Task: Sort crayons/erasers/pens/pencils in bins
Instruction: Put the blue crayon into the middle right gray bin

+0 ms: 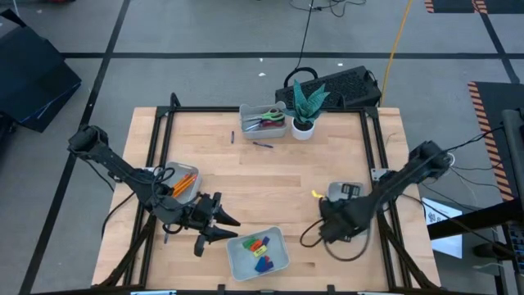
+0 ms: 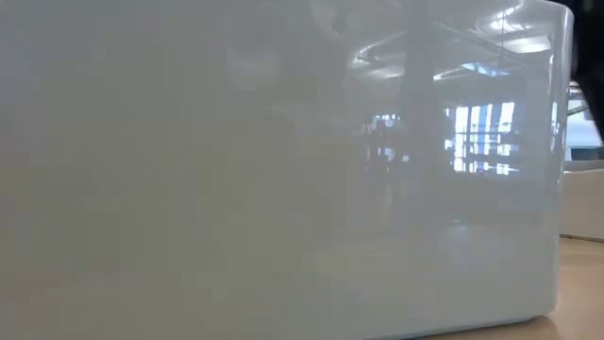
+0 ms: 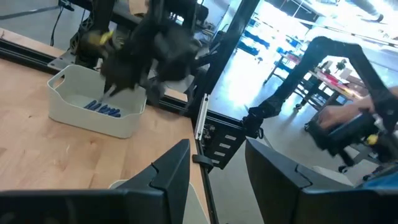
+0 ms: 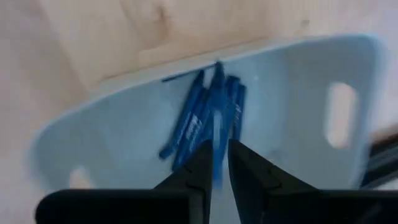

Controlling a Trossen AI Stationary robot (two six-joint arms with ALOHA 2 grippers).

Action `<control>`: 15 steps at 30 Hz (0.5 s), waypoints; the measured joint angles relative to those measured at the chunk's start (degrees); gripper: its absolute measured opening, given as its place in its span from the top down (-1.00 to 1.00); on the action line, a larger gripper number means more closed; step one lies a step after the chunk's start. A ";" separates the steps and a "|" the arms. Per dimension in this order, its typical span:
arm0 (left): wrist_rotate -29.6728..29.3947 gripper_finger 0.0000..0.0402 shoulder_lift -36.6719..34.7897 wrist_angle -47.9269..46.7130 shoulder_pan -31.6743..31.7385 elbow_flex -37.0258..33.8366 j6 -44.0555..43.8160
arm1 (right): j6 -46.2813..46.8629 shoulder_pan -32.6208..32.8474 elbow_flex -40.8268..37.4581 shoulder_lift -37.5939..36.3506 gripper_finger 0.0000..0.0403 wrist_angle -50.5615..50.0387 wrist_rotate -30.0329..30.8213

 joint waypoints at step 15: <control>0.00 0.22 0.00 0.01 0.00 0.00 0.00 | -2.37 -2.63 -4.40 -8.37 0.57 1.85 -2.75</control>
